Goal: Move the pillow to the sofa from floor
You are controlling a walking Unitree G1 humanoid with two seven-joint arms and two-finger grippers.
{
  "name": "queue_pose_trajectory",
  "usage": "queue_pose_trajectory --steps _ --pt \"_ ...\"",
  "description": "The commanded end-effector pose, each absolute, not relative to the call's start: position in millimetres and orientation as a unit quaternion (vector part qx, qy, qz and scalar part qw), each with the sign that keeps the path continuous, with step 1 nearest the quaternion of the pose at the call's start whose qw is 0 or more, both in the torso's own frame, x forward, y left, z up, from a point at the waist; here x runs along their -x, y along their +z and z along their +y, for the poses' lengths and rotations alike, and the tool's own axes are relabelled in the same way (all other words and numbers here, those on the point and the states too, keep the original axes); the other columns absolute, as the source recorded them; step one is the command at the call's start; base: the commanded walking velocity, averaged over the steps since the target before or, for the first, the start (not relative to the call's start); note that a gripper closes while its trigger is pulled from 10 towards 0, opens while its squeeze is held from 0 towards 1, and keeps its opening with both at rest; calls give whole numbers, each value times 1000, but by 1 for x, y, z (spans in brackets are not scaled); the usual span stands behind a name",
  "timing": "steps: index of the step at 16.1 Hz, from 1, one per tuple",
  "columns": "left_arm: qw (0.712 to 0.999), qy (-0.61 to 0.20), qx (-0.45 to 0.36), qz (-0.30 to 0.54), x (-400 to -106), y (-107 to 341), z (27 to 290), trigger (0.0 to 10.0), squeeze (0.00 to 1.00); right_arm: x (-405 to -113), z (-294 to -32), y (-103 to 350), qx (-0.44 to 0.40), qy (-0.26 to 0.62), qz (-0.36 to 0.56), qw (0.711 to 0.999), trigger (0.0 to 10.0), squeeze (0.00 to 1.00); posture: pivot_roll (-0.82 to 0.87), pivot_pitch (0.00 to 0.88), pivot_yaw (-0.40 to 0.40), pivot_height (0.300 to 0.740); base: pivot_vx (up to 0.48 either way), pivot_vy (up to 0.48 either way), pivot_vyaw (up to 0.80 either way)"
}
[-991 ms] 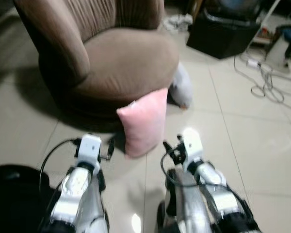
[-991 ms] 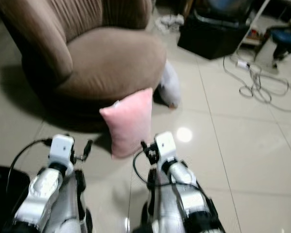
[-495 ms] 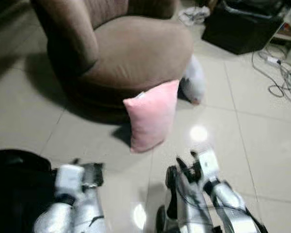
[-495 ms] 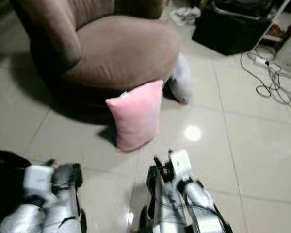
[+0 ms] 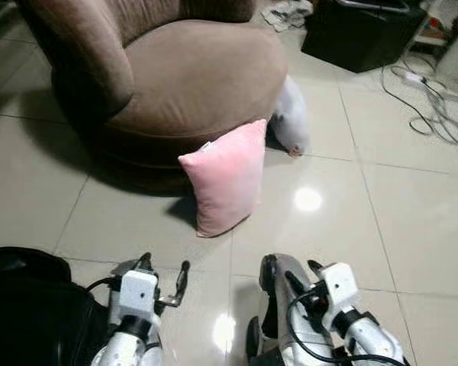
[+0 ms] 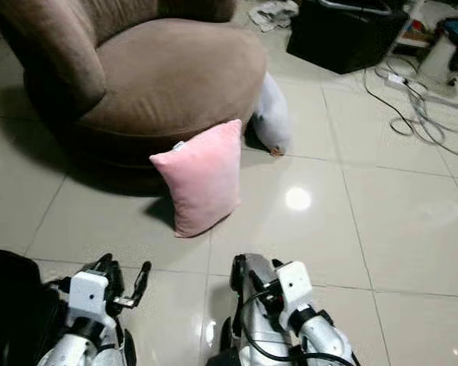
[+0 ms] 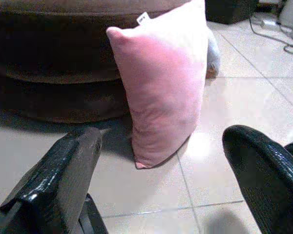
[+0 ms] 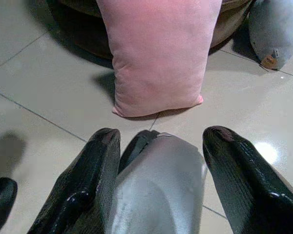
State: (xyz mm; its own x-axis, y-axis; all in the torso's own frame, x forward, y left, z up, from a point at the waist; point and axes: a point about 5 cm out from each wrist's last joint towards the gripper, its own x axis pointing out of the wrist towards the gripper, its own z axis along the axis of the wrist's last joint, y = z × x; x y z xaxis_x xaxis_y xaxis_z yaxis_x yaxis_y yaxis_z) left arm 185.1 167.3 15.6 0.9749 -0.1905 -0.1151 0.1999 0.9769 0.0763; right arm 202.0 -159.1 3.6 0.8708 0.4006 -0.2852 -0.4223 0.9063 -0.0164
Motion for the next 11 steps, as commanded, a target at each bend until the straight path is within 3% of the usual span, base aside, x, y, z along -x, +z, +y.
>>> queue_pose_trajectory --steps 1,2,3,4,11 --pt "990 -100 -46 83 -177 5 168 10000 0 -201 -161 4 42 208 141 967 10000 0 31 159 -130 485 0 0 0" --pt "991 -100 -51 78 -178 6 174 10000 0 -203 -158 6 42 208 135 968 10000 0 31 158 -131 485 0 0 0" --pt "993 -93 -69 18 -181 22 196 10000 0 -218 -157 38 68 193 45 978 10000 0 27 154 -134 485 0 0 0" --pt "994 -88 -71 -2 -182 26 197 10000 0 -221 -159 47 76 187 23 979 10000 0 27 154 -134 485 0 0 0" --pt "993 -74 -83 -40 -149 18 169 10000 0 -221 -160 55 70 173 11 982 10000 0 26 172 -136 485 0 0 0"
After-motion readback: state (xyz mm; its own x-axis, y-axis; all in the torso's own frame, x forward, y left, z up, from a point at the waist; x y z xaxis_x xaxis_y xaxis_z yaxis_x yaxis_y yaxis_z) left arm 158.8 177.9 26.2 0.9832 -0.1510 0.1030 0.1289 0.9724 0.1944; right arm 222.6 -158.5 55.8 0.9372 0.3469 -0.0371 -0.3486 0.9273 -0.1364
